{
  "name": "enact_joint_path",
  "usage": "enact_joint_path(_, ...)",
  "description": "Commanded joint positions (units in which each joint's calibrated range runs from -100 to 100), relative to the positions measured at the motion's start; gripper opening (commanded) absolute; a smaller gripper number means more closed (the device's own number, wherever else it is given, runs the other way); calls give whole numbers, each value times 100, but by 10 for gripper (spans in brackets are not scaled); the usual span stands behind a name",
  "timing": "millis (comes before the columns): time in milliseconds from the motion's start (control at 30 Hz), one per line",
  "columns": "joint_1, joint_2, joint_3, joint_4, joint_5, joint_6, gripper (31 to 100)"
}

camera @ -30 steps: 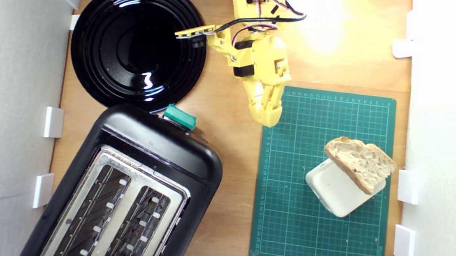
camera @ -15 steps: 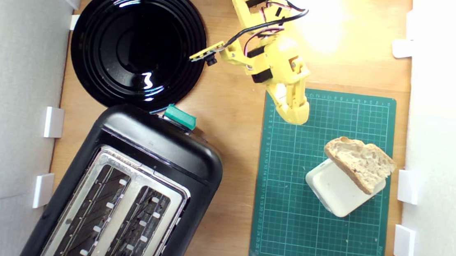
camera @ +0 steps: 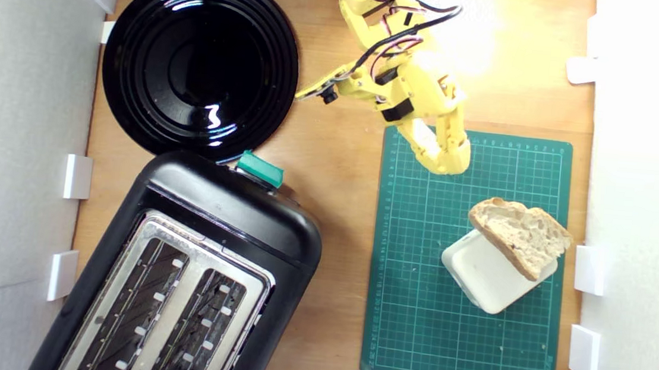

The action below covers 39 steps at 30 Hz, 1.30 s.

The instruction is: Pick bread and place in toaster

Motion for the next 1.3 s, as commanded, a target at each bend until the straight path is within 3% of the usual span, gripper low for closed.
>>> enact_joint_path(0,-119,214,-557,-362,-202,-127,547)
enact_joint_path(600,-296,406,-957,-425,-185,-247,551)
enact_joint_path(833,-369,414,-957,-407,-176,-226,710)
enact_joint_path(1267,-369,655,-930,-471,-202,-226,715)
